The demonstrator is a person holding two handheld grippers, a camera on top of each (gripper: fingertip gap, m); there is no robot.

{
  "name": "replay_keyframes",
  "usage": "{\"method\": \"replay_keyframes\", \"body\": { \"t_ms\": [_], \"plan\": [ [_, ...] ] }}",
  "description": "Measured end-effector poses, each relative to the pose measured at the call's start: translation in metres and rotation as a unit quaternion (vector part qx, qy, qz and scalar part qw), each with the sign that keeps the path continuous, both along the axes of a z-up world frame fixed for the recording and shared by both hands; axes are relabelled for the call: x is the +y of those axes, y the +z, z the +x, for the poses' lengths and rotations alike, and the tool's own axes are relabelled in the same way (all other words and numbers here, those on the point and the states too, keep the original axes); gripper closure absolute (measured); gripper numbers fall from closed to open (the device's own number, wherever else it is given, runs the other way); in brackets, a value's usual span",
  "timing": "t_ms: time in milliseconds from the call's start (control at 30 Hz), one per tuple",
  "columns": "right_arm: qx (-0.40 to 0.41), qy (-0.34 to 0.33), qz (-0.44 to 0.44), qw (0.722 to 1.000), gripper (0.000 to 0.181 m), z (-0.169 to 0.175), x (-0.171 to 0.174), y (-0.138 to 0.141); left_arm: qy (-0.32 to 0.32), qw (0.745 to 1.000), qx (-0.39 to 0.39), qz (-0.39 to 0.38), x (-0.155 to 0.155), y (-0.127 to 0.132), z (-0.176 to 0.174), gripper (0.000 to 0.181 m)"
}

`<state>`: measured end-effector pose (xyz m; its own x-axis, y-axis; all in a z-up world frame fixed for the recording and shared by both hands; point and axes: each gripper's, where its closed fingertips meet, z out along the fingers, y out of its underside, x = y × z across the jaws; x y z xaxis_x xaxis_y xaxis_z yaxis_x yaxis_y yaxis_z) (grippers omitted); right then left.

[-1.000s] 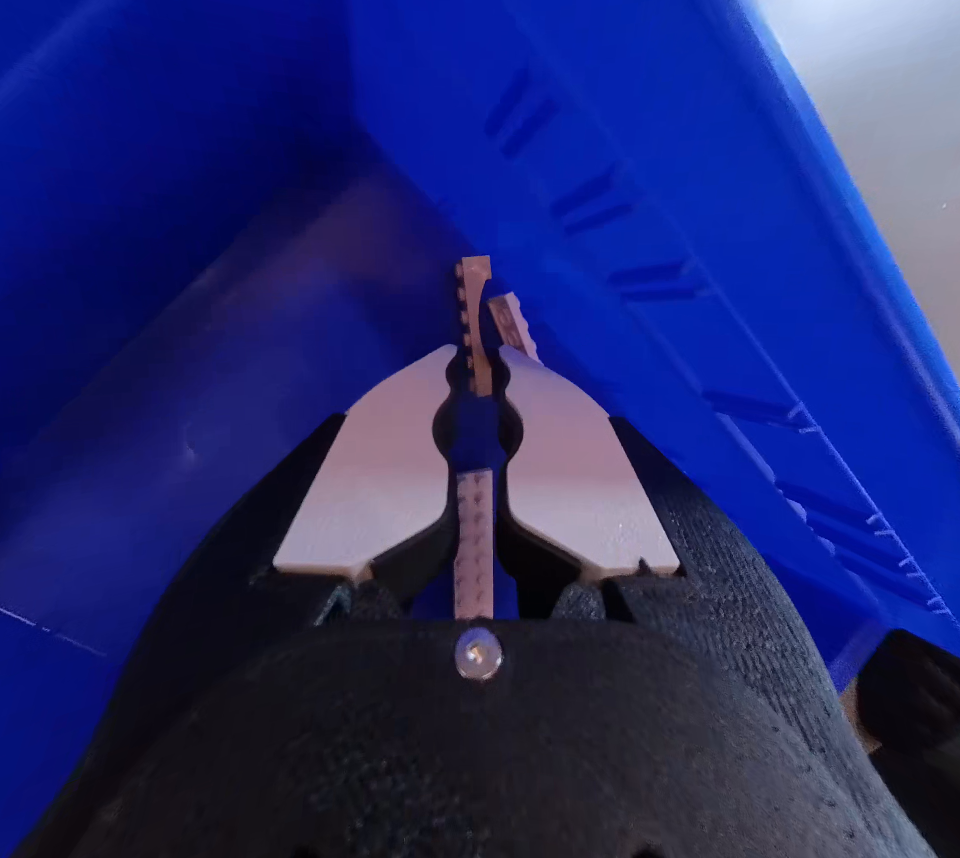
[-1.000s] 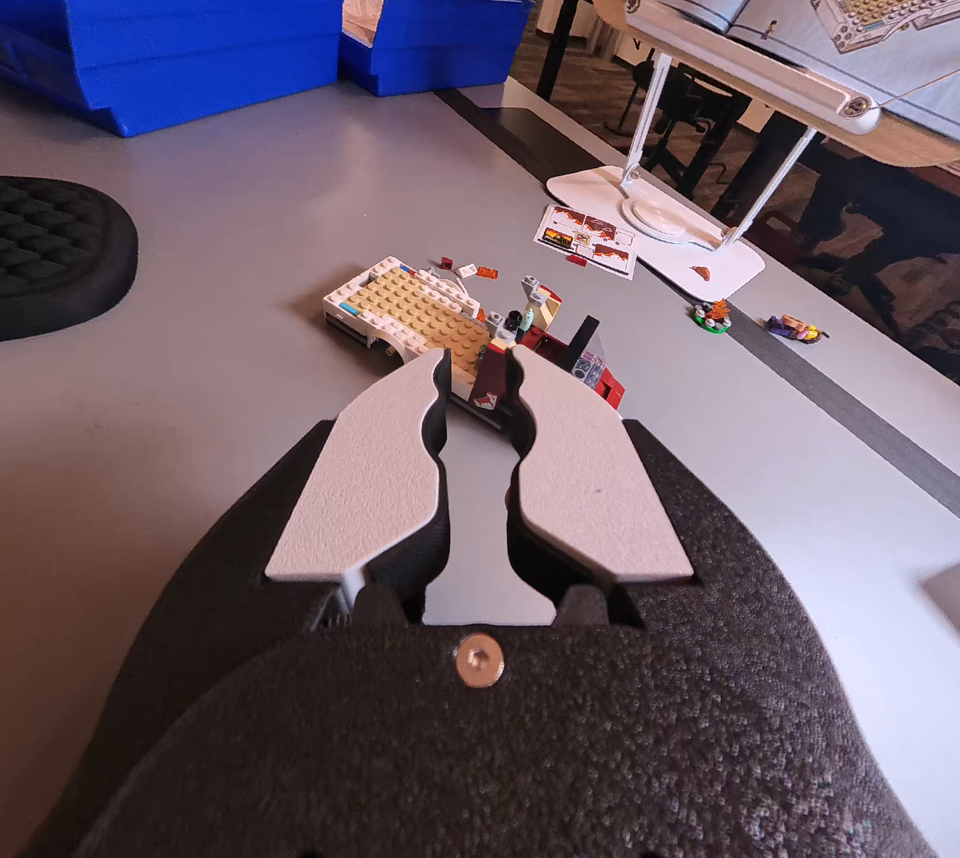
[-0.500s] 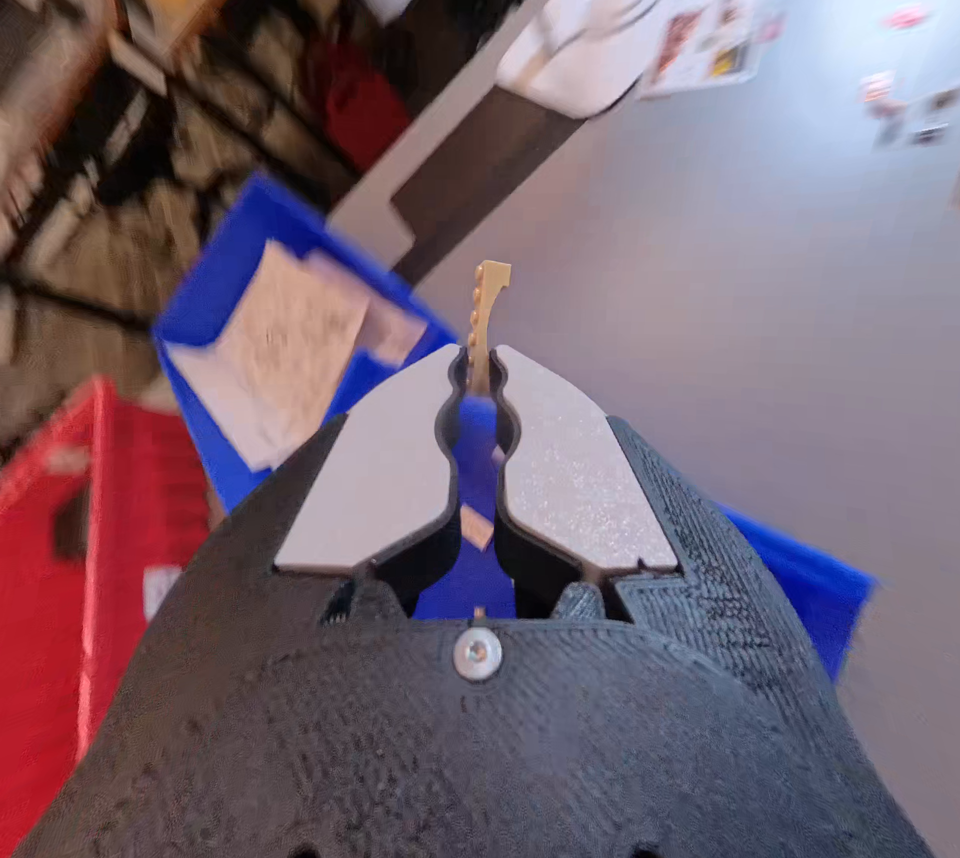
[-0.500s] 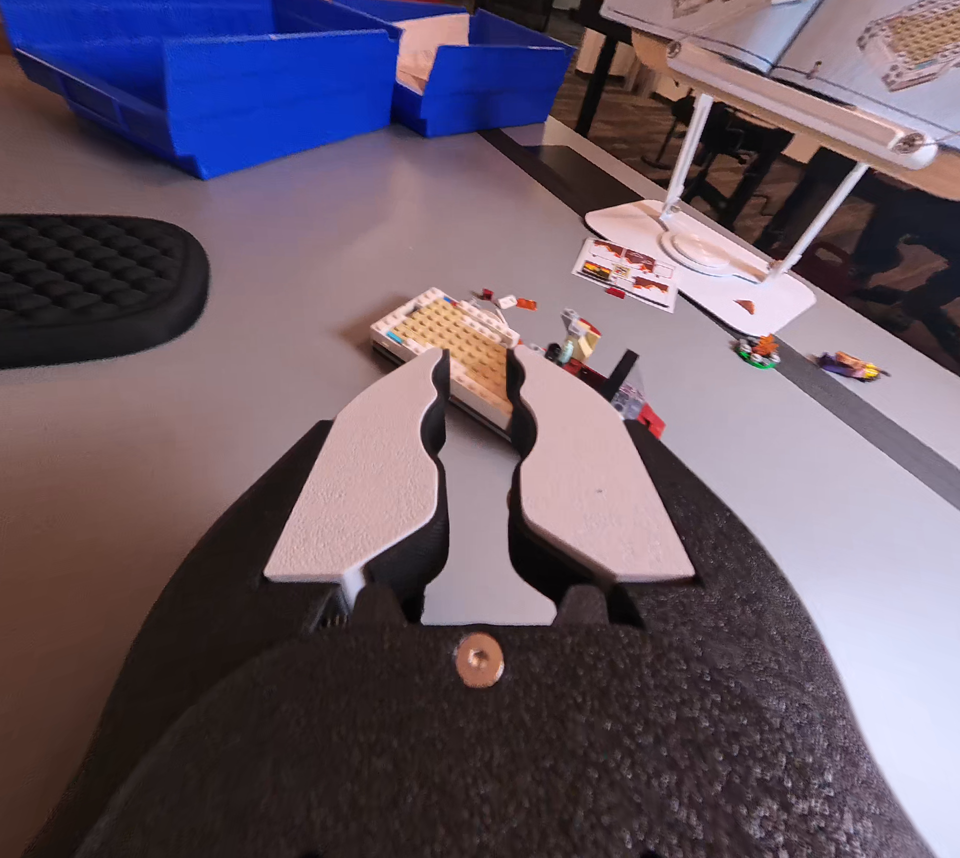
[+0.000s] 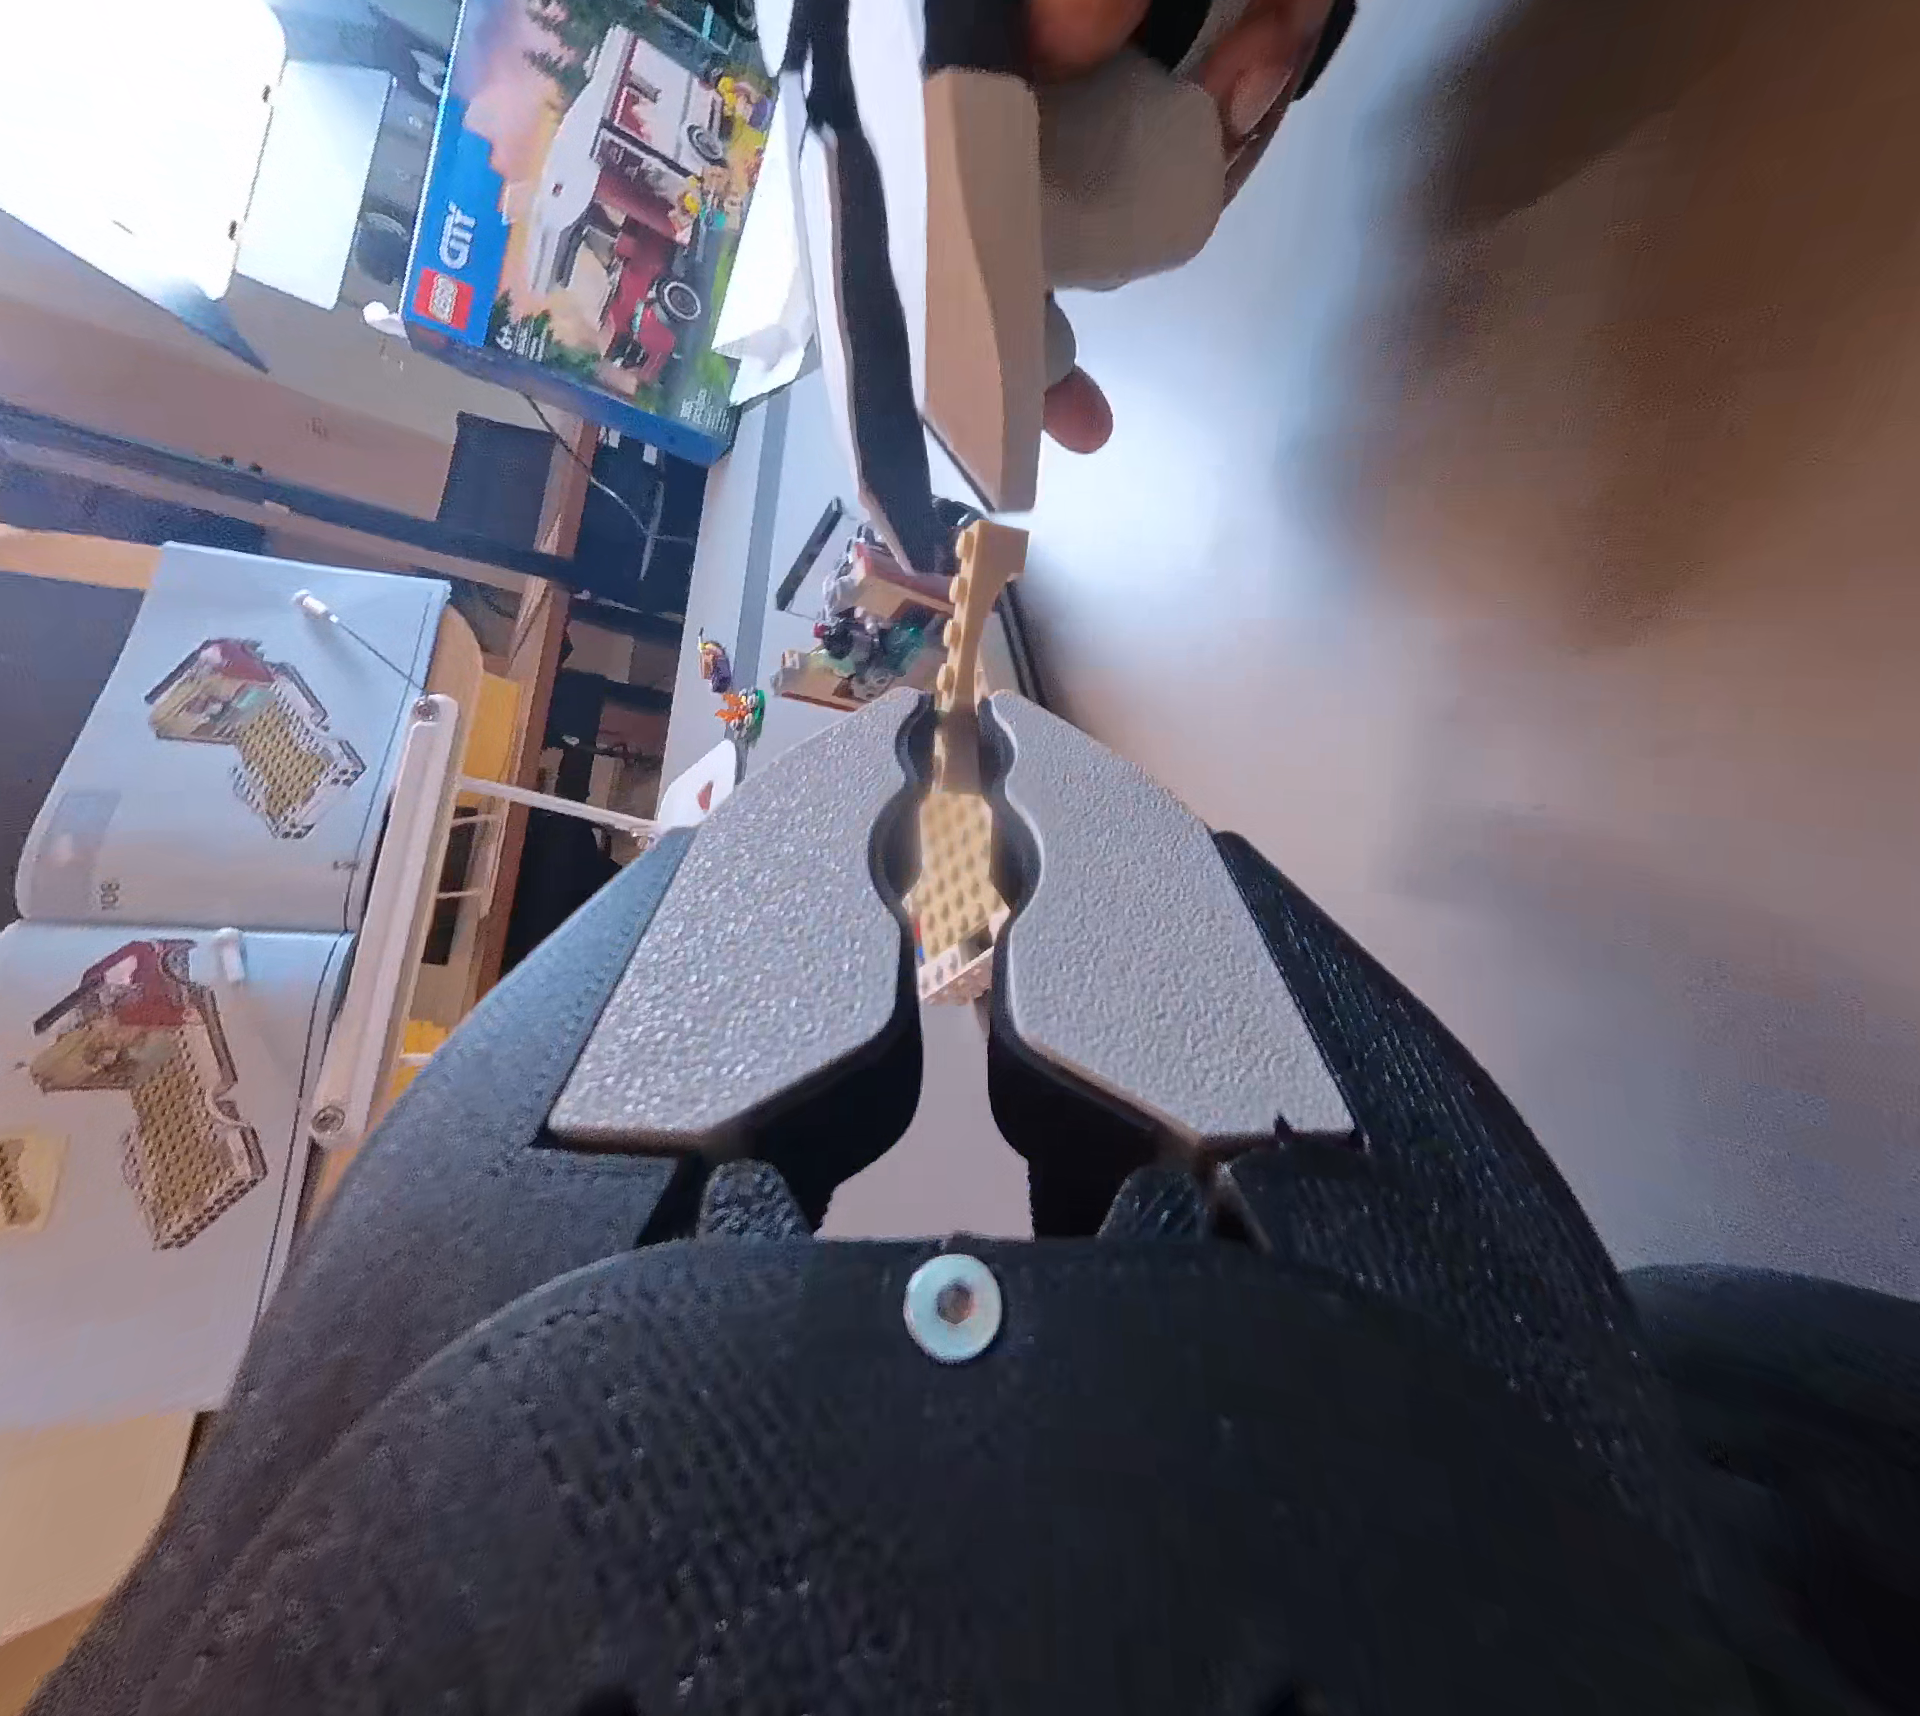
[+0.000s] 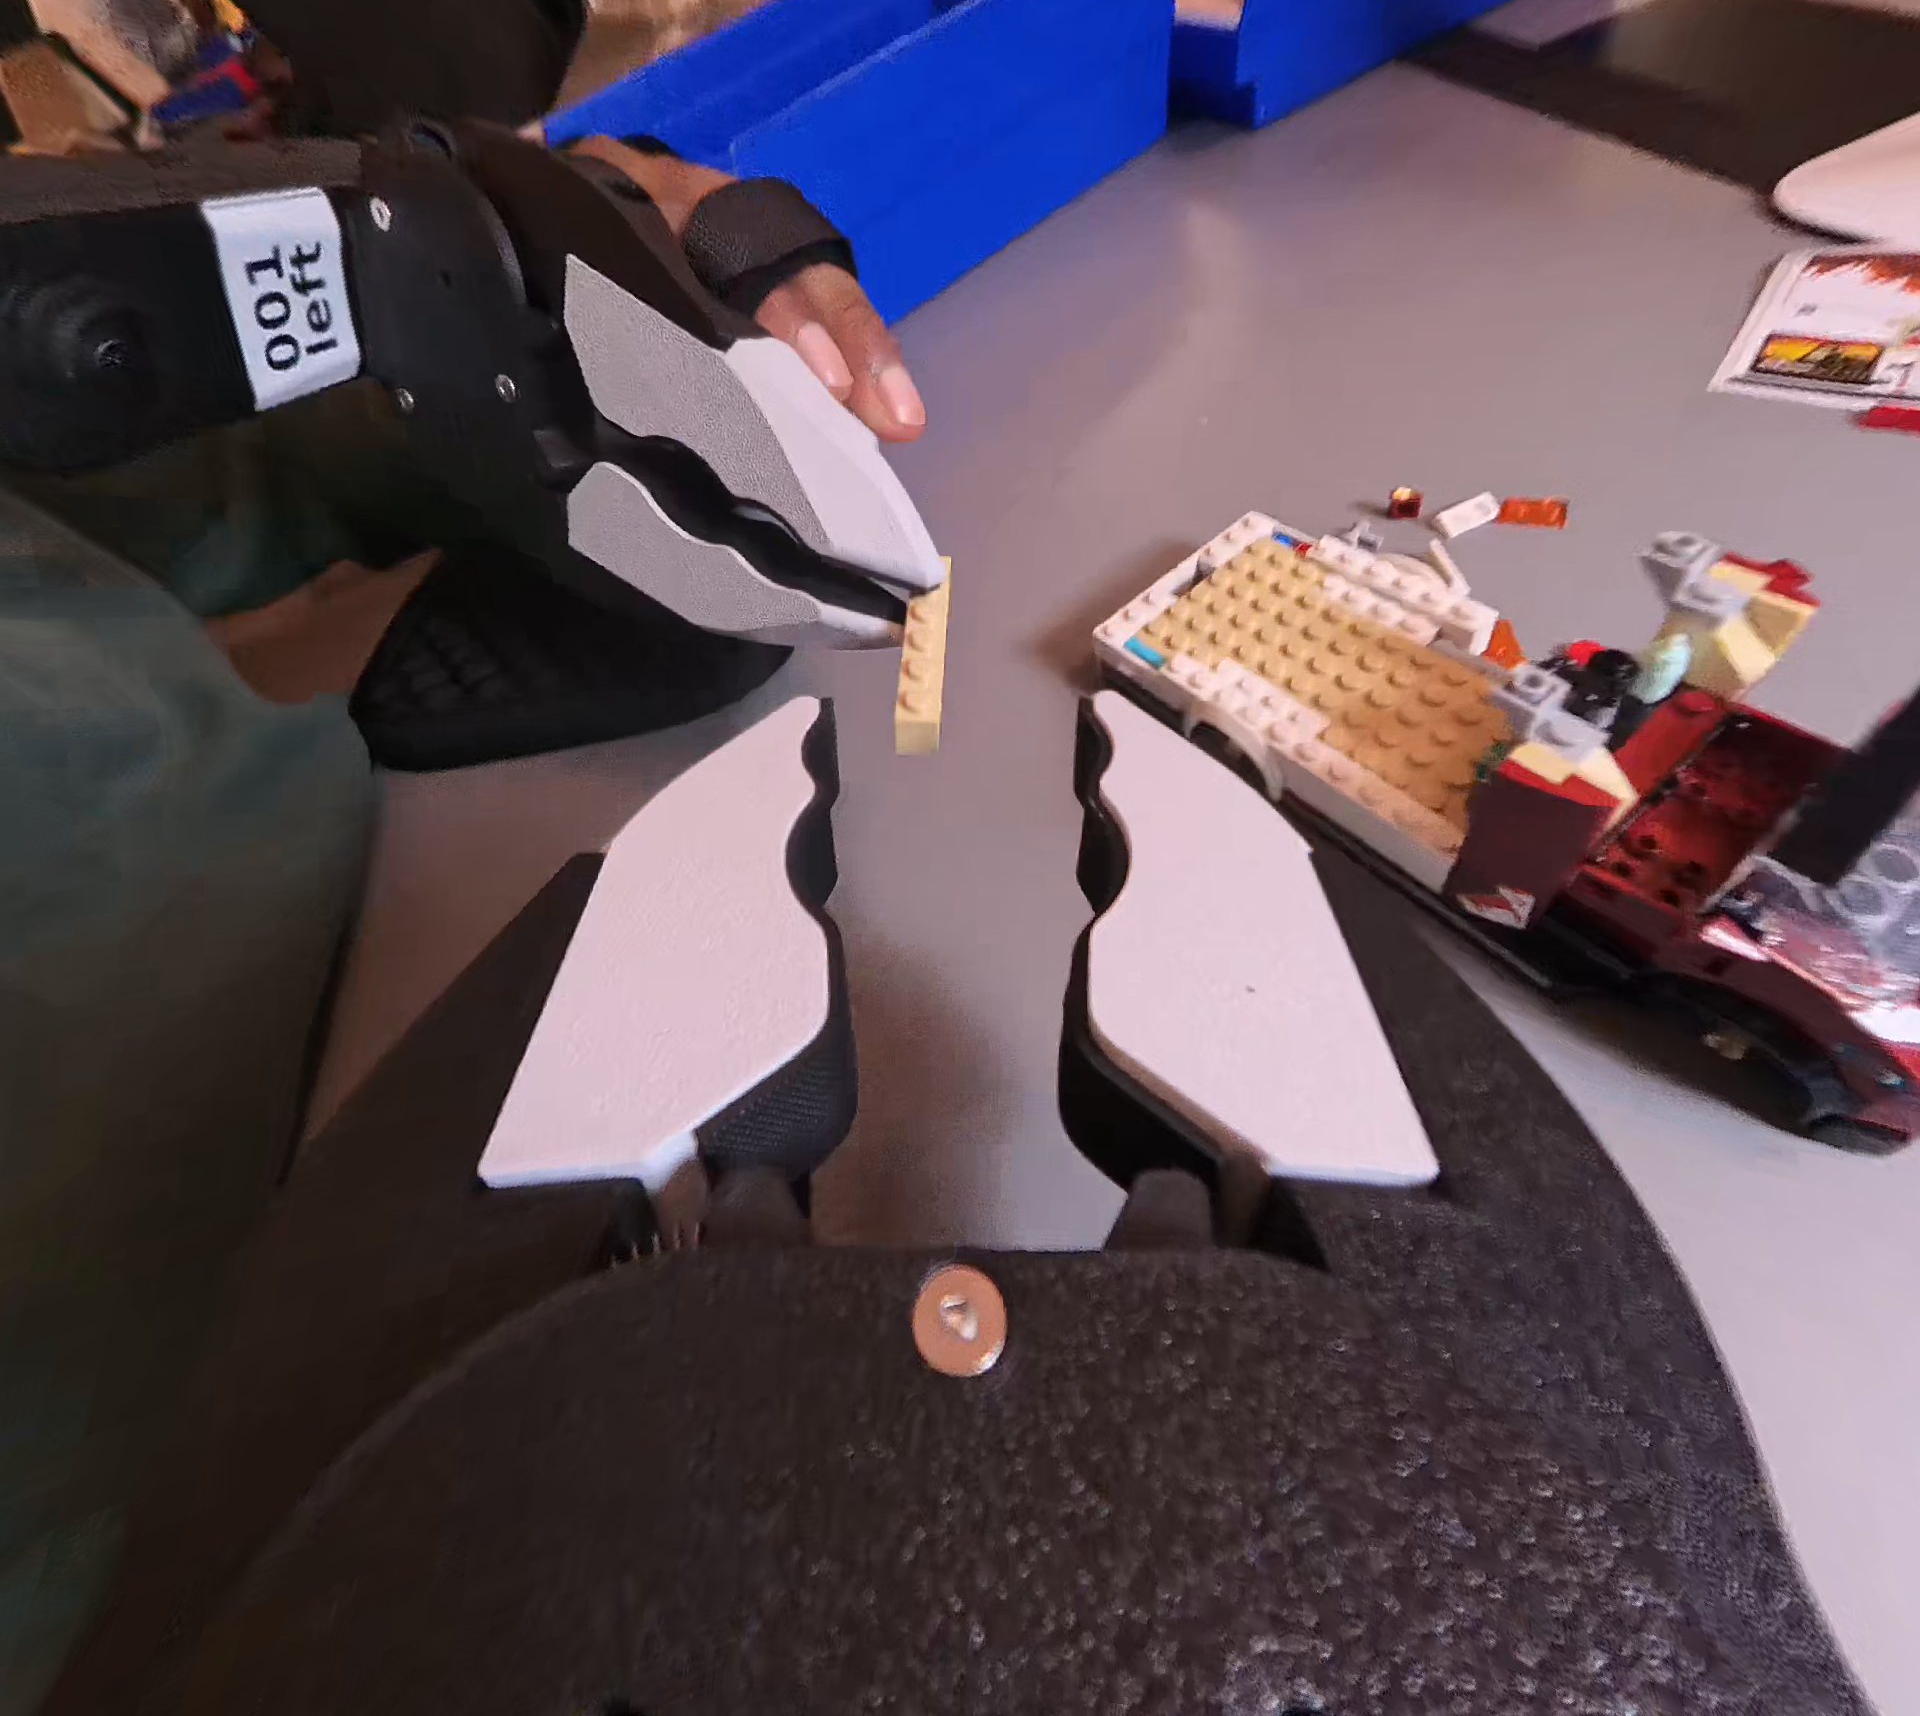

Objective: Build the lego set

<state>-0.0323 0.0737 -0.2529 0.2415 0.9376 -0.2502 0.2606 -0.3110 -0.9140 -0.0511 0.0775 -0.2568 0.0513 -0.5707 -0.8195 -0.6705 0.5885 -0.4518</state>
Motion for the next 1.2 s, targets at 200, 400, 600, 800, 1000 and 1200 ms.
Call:
{"method": "replay_keyframes", "body": {
  "t_ms": [200,400,600,800,1000,1200],
  "plan": [
    [-0.065,0.041,0.009,0.997,0.155,-0.013,-0.012,-0.027,-0.008,1.0,0.014,0.025,-0.007,-0.017,-0.002,0.174],
    [-0.088,0.03,0.048,0.995,0.173,-0.015,-0.011,-0.032,-0.001,0.999,0.032,0.034,-0.007,-0.025,-0.004,0.173],
    [-0.198,-0.018,0.084,0.976,0.173,0.005,0.005,-0.053,0.017,0.992,-0.037,-0.122,0.003,-0.026,-0.016,0.161],
    [-0.272,-0.036,0.074,0.959,0.171,0.024,0.009,-0.069,0.048,0.956,-0.15,-0.248,0.023,-0.006,-0.038,0.157],
    [-0.288,-0.041,0.083,0.953,0.161,0.028,0.01,-0.072,0.066,0.937,-0.204,-0.275,0.03,0.014,-0.051,0.156],
    [-0.234,-0.067,0.112,0.964,0.154,0.037,0.019,-0.044,0.188,0.907,-0.29,-0.239,0.052,0.097,-0.149,0.154]
  ]
}}
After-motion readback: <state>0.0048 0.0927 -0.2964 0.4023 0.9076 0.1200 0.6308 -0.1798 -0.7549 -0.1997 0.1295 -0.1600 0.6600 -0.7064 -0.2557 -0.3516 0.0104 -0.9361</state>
